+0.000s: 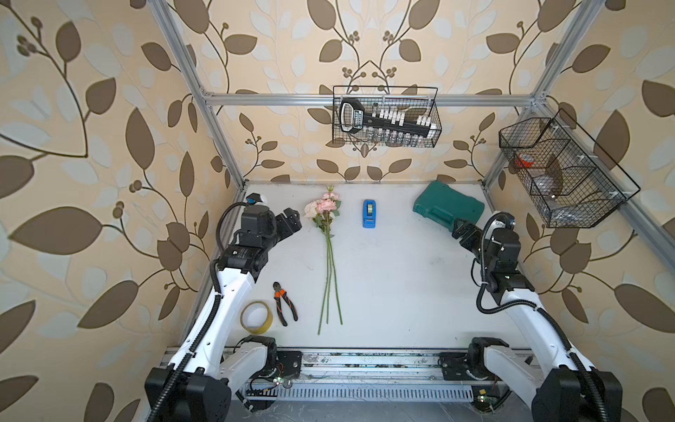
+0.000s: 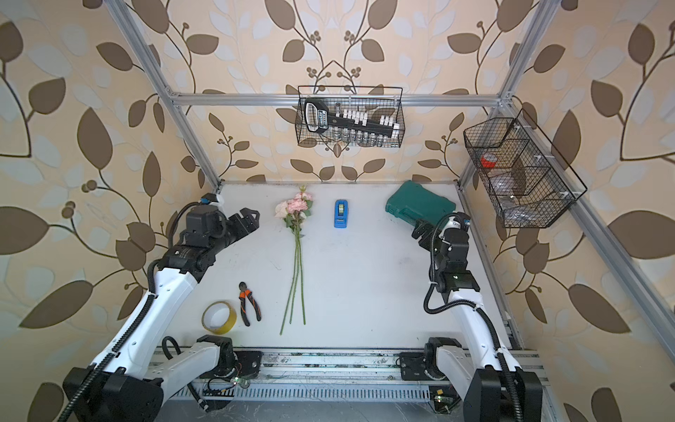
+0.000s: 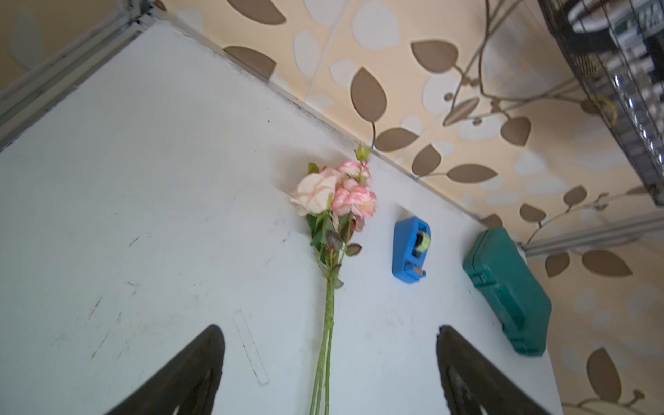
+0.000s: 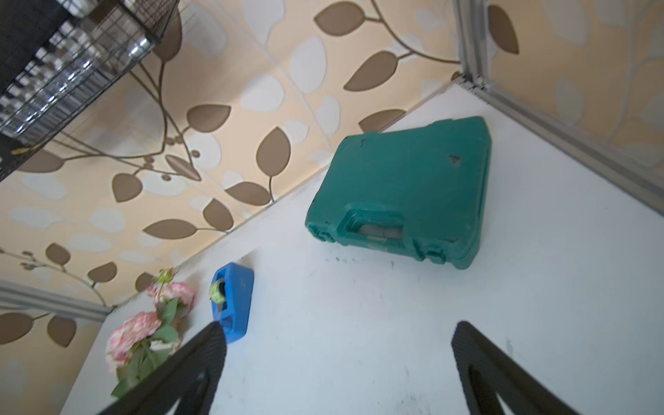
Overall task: Wrap bouquets with tape
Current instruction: Pick up the unwrapped bouquet from the center of the board.
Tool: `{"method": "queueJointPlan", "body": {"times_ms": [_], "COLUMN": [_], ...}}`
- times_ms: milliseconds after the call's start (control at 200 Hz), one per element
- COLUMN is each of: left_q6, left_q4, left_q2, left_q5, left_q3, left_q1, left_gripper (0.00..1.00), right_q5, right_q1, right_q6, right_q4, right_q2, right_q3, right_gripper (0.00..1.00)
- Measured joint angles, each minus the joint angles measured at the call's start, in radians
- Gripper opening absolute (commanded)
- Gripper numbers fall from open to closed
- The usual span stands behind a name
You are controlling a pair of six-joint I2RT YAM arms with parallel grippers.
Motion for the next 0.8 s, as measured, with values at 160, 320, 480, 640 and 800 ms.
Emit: {"method": "queueJointPlan", "body": {"times_ms": [160,320,480,640,800], "left_q6": [0.065,0.083,0.084,0.072,0.06], "left_q4": [-0.241,-0.376,-0.377,-0.35,-0.297], "left_q2": [0.188,0.424,0.517,0.581,0.686], "left_q5": [-0.101,-0.159,-0.167,-0.161,-0.154], "left_q3": [0.103,0.105,0.105,0.137,0.169], "left_q1": [-0.284,-0.323,-0.322,-0.323,-0.326], "left_gripper": [0.96,0.91,0.84,0.72,0.65], "right_q5": [-0.095,-0.137,-0.161,-0.176,-0.18], "right_q1": [0.002,0.007,0.012,0.024,0.032], "right_q6": [-0.018,-0.023,-0.023,-0.023,-0.026], "right_q4": [-0.036,-0.044,-0.044,-0.043,-0.041], "right_q2": [0.0,0.0,0.0,0.001,0.002], "right_q3": [0.0,0.0,0.0,0.0,-0.001], "right_gripper": [0.99,0.99,0.99,0.99,0.99]}}
